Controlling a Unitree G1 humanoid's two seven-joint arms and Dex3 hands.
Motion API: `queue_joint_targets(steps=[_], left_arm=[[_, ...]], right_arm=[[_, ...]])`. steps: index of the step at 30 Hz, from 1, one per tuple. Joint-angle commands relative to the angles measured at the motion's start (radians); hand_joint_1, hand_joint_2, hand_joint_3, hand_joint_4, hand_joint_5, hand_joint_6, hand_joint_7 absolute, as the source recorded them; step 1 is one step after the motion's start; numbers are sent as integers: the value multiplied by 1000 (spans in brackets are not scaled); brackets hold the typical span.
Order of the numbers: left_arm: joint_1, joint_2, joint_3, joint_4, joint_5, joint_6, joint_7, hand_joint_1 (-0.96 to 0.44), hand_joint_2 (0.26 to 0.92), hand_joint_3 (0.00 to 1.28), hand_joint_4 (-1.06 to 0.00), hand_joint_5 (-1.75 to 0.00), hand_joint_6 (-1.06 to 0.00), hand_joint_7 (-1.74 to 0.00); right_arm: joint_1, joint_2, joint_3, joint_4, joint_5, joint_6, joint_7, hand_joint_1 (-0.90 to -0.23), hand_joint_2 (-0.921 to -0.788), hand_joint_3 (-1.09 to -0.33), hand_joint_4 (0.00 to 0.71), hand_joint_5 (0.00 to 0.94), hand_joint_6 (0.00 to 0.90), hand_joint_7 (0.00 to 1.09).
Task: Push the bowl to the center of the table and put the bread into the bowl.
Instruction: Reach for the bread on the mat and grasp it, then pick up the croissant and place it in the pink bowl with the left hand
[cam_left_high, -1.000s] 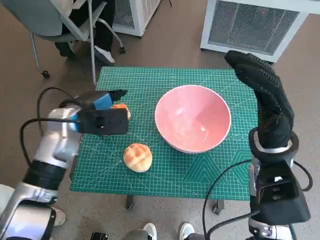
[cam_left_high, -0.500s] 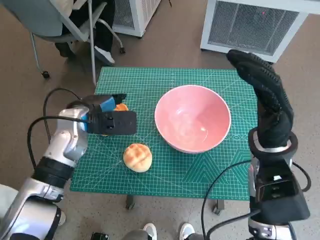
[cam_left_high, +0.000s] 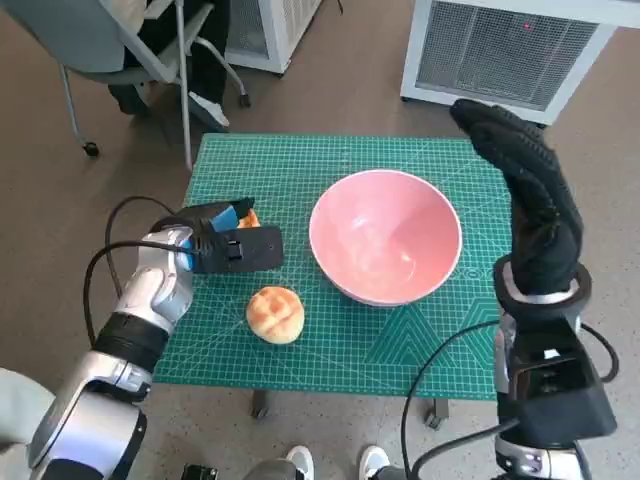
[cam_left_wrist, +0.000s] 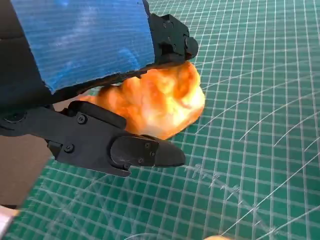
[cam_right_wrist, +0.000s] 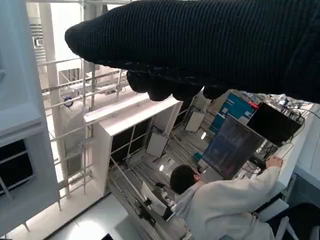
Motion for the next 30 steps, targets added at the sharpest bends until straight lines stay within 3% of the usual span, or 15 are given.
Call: queue_joint_targets(steps=[1, 3, 4, 6, 7, 9, 13, 18, 30], left_arm=[[-8, -18, 9, 65, -20, -20, 49, -351, 921, 123, -557, -248, -439, -117], [-12, -25, 10, 102, -25, -37, 79, -270, 921, 98, -476, -720, -455, -111], [-15, -28, 10, 120, -28, -46, 91, -246, 921, 91, -468, -812, -477, -160], [-22, -32, 13, 156, -36, -70, 116, -170, 921, 101, -487, -1022, -459, -506], [-26, -33, 16, 171, -41, -84, 128, -110, 921, 139, -532, -1124, -436, -807], [-35, -33, 19, 196, -50, -107, 150, -46, 921, 145, -607, -1093, -457, -1191], [-53, -33, 19, 231, -58, -144, 181, -12, 921, 143, -661, -1187, -466, -1257], [-73, -27, 25, 259, -66, -182, 206, -1, 920, 137, -660, -1290, -509, -1180], [-119, 1, 67, 238, -106, -241, 219, 2, 921, 155, -644, -1312, -494, -1199]], right_arm=[[22, 4, 5, 5, 12, 10, -2, -400, -921, -550, 430, 8, 68, 769], [25, 5, 5, 3, 15, 10, -1, -399, -921, -551, 430, 8, 68, 770], [27, 5, 6, 2, 17, 10, -1, -399, -921, -551, 430, 8, 68, 770], [28, 5, 6, 1, 19, 9, 0, -399, -921, -551, 430, 7, 67, 771], [30, 5, 6, 0, 20, 9, 0, -399, -921, -551, 430, 7, 67, 771], [32, 4, 7, -1, 22, 9, 1, -399, -921, -551, 430, 7, 67, 772], [32, 4, 7, 2, 28, 8, 4, -400, -921, -550, 430, 7, 64, 772], [36, 7, 11, 0, 35, 6, 6, -399, -921, -551, 434, 9, 65, 773], [48, 8, 12, -16, 42, 9, 5, -387, -921, -555, 436, 9, 65, 778]])
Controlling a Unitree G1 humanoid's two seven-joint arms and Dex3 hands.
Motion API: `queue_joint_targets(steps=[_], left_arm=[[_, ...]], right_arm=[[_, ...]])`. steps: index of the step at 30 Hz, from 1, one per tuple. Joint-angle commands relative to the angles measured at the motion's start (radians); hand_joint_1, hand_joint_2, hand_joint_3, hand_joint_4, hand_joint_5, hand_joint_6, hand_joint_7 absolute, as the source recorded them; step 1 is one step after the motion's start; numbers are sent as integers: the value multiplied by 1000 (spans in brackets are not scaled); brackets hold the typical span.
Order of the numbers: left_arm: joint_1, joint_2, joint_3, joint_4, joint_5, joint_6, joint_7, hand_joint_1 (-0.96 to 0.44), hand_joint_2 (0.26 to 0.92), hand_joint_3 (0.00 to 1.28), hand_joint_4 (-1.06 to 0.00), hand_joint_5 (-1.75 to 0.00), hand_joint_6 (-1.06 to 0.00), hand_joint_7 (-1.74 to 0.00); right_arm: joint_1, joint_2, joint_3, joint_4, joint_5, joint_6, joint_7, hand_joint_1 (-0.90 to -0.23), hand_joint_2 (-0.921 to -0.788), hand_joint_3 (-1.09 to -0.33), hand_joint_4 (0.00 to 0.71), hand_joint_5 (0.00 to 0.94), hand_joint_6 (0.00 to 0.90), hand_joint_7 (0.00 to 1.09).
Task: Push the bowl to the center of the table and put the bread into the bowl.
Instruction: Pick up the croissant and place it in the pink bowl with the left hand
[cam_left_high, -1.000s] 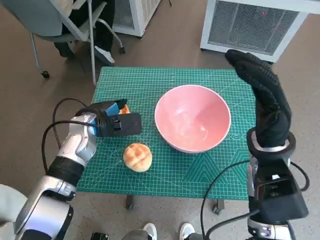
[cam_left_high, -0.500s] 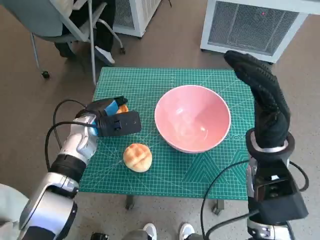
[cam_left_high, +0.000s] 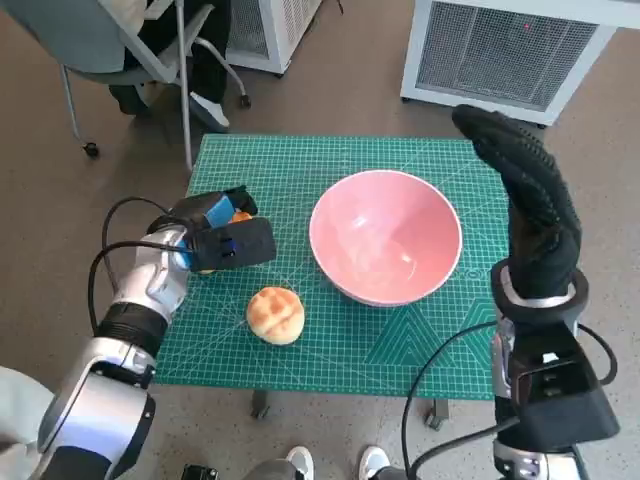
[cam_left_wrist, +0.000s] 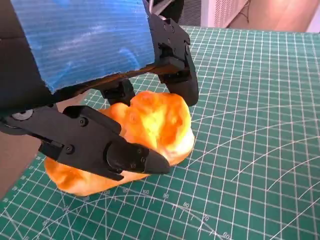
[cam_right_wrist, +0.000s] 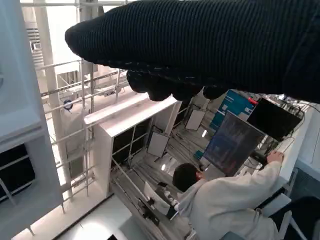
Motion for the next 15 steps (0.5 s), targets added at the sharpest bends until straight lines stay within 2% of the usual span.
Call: queue_joint_targets(steps=[1, 10, 15], left_arm=[[-43, 27, 33, -57, -26, -19, 8, 2, 921, 156, -642, -1312, -492, -1202], [-19, 43, 96, -310, -43, -25, 43, 2, 921, 133, -667, -1262, -511, -1205], [28, 42, 129, -536, -46, -29, 61, 2, 921, 111, -691, -1214, -533, -1207]], right_arm=[[28, 2, 4, -11, 11, 8, 5, -387, -921, -555, 436, 9, 65, 778], [34, -3, 2, -23, 18, 11, 9, -382, -921, -554, 438, 9, 67, 780], [36, -4, 3, -23, 19, 9, 11, -380, -921, -552, 438, 8, 68, 780]])
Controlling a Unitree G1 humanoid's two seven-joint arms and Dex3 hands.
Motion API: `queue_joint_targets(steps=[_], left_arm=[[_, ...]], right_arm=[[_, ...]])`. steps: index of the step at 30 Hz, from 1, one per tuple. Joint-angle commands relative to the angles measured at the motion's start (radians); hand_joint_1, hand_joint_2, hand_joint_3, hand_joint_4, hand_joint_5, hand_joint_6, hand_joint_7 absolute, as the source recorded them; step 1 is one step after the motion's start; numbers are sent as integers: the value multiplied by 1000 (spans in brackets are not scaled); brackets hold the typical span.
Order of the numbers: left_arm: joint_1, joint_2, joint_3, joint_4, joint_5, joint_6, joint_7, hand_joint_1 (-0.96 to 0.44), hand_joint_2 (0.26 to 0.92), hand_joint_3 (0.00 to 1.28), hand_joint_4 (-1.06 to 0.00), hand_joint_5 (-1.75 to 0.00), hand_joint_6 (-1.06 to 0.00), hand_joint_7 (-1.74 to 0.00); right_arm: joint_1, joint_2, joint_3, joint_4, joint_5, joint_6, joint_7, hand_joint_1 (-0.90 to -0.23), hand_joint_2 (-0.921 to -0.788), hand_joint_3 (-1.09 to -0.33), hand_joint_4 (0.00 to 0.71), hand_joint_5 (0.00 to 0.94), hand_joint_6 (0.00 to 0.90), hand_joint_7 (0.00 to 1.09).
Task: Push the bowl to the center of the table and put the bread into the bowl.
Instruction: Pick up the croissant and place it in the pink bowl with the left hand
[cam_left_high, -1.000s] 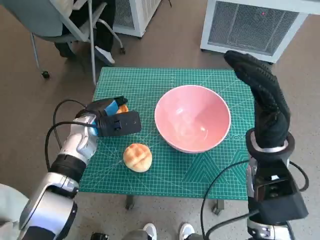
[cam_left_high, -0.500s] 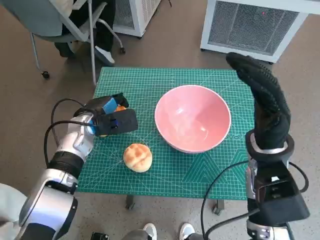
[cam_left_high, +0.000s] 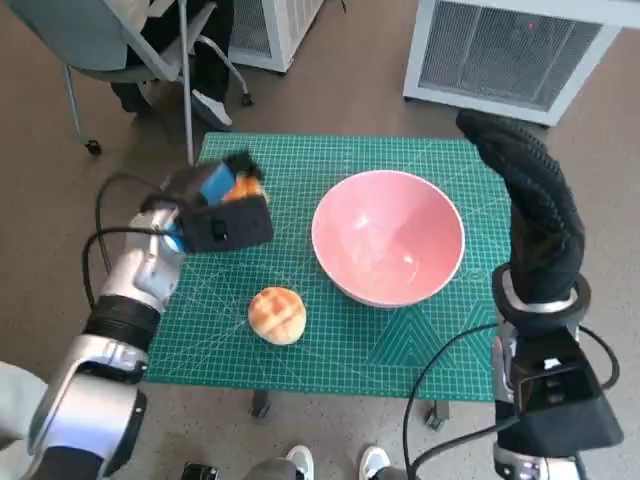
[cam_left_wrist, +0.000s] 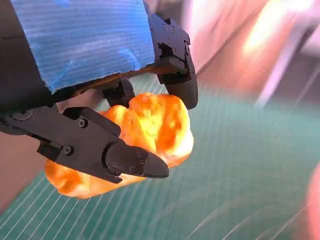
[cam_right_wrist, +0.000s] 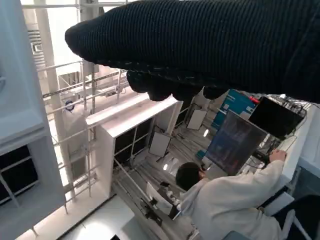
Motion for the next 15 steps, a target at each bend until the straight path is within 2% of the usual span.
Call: queue_joint_targets(steps=[1, 7, 15], left_arm=[[35, 1, 27, -213, -8, -15, 23, 2, 921, 103, -697, -1200, -543, -1204], [62, -18, 18, -410, 13, -46, 36, 2, 920, 69, -733, -1141, -584, -1184], [63, -66, -26, -499, 14, -140, 19, 2, 920, 43, -765, -1067, -606, -1199]], right_arm=[[23, -4, 3, 0, 11, 8, 10, -380, -921, -552, 438, 8, 68, 780], [23, -6, 3, 2, 13, 5, 13, -379, -921, -551, 438, 8, 68, 780], [27, -4, 8, -17, 20, 16, 18, -384, -921, -550, 438, 7, 68, 780]])
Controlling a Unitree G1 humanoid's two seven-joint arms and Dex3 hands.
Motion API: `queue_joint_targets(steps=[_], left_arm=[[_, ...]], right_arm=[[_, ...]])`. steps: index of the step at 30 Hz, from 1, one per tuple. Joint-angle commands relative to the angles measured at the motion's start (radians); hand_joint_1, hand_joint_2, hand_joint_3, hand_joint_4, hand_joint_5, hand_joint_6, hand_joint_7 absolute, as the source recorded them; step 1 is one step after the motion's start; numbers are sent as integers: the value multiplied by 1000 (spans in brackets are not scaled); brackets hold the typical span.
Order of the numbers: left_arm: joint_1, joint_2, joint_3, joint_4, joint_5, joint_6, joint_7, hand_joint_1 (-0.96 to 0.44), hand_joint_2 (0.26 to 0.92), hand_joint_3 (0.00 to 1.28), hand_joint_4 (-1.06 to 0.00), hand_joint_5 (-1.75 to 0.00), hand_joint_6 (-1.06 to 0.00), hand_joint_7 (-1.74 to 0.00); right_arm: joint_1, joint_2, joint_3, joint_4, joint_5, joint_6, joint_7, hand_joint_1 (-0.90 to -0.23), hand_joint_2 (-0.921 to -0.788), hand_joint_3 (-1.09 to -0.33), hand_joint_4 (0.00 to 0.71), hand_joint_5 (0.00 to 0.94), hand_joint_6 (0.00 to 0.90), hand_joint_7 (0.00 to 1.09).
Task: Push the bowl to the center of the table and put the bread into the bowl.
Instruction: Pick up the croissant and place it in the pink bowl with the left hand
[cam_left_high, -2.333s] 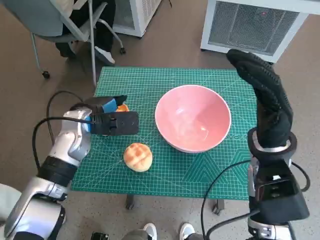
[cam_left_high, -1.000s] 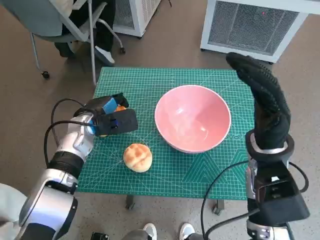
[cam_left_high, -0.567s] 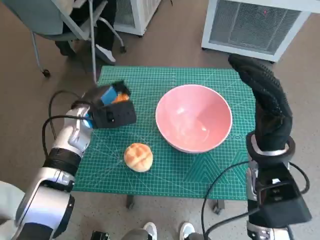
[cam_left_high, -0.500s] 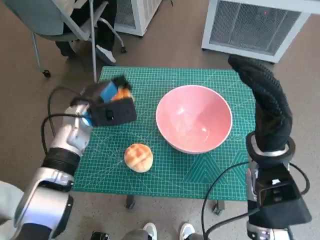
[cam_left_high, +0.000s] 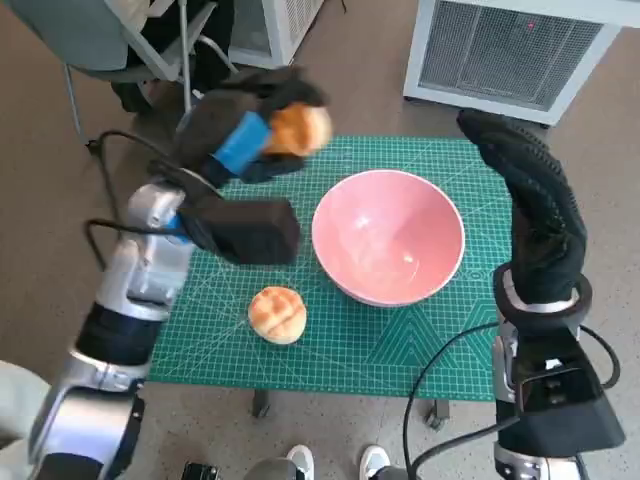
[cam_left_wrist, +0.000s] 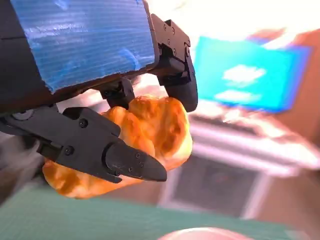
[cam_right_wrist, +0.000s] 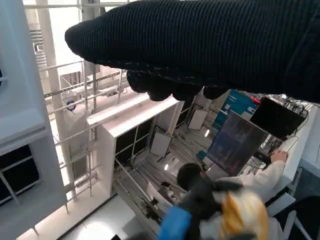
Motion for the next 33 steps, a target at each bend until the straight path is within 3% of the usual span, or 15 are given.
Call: queue_joint_targets(steps=[1, 15, 19, 21, 22, 23, 24, 28, 29, 33], left_arm=[[8, -30, -37, -40, 9, -44, -20, 2, 920, 43, -766, -1061, -607, -1203], [-18, -131, -141, 79, 37, -108, -68, 1, 920, 63, -740, -1106, -584, -1211], [-31, -142, -157, 130, 8, -126, -139, 1, 921, 109, -657, -1189, -560, -1241], [-42, -134, -169, 154, 0, -135, -195, 1, 921, 184, -541, -1288, -507, -1314], [-47, -130, -174, 162, -2, -139, -219, -67, 921, 211, -486, -1176, -484, -1355], [-54, -122, -179, 173, -4, -146, -251, -165, 921, 255, -454, -920, -447, -1419], [-58, -116, -182, 181, -5, -152, -274, -85, 904, 223, -415, -638, -382, -1106], [-81, -93, -180, 211, -40, -170, -387, -19, 902, 72, -279, -138, -371, -310], [-83, -91, -175, 213, -50, -172, -406, -45, 894, 48, -232, -88, -352, -209], [-67, -73, -153, 193, -80, -196, -430, -134, 882, 15, -152, -23, -315, -68]], right_arm=[[27, -2, 6, -13, 16, 15, 13, -384, -921, -550, 438, 7, 68, 780], [50, -1, 7, -47, 17, 25, 15, -395, -921, -547, 439, 7, 67, 783], [58, -2, 7, -60, 18, 32, 16, -403, -921, -546, 440, 7, 66, 784], [62, -3, 5, -66, 20, 36, 16, -405, -921, -545, 440, 7, 66, 784], [64, -3, 5, -69, 21, 38, 16, -406, -921, -545, 440, 7, 66, 785], [67, -4, 5, -72, 22, 40, 17, -406, -921, -545, 440, 7, 66, 785], [70, -4, 4, -76, 23, 42, 17, -407, -921, -544, 440, 7, 66, 785], [82, -5, 1, -88, 29, 49, 18, -407, -921, -543, 442, 7, 67, 784], [84, -5, 0, -92, 30, 51, 18, -406, -921, -543, 442, 8, 67, 783], [92, -3, 0, -103, 34, 58, 17, -402, -921, -541, 443, 8, 68, 781]])
